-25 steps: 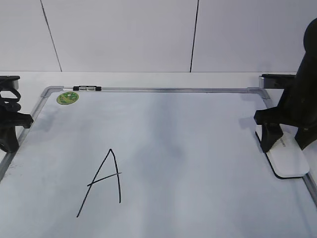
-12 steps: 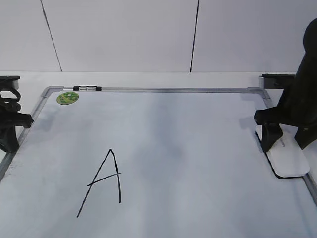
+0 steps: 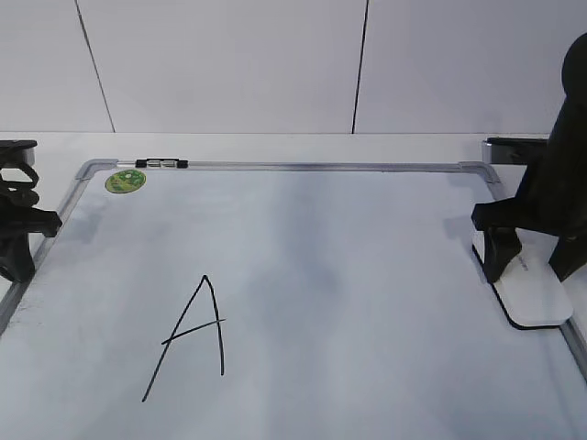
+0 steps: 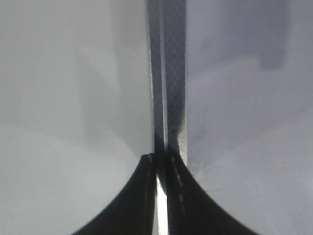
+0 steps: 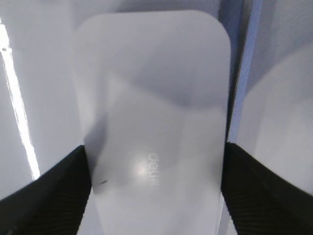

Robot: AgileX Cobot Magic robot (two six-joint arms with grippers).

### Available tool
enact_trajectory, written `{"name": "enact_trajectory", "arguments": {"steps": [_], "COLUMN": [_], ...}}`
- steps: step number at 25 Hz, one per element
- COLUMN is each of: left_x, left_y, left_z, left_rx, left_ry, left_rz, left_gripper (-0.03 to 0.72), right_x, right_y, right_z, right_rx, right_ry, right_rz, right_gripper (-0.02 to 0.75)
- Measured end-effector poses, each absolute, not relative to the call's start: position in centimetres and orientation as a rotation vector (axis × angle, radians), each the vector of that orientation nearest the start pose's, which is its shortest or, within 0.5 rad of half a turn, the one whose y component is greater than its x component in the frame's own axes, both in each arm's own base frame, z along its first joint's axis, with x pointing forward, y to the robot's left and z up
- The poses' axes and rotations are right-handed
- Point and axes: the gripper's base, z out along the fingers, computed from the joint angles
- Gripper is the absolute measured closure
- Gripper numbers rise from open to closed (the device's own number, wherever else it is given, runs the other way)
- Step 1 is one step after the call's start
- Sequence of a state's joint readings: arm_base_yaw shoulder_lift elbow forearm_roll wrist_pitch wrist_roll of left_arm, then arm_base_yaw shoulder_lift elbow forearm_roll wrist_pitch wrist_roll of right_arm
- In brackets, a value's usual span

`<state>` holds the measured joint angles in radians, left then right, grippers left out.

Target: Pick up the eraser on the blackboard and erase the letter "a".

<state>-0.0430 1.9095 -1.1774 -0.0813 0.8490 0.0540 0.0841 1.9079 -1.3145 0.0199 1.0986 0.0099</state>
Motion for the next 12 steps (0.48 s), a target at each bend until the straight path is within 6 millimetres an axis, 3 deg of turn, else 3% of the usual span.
{"name": "enact_trajectory", "arguments": {"steps": [4,12], "left_x": [35.0,35.0], "left_y": [-2.1,-2.1], "left_z": [15.3,15.3], "left_rx": [0.07,0.07], "left_ry": [3.062,3.062], "left_rz": [-0.096,-0.096], "left_gripper": [0.671,0.671], "right_x": [35.7,37.7], "right_y": [3.2,3.4], "right_z": [19.1,22.7], "right_rx": [-0.099,-0.089], "right_ry": [3.192,3.101], "right_rz": [0.025,0.048], "right_gripper": [0.113,0.139]}}
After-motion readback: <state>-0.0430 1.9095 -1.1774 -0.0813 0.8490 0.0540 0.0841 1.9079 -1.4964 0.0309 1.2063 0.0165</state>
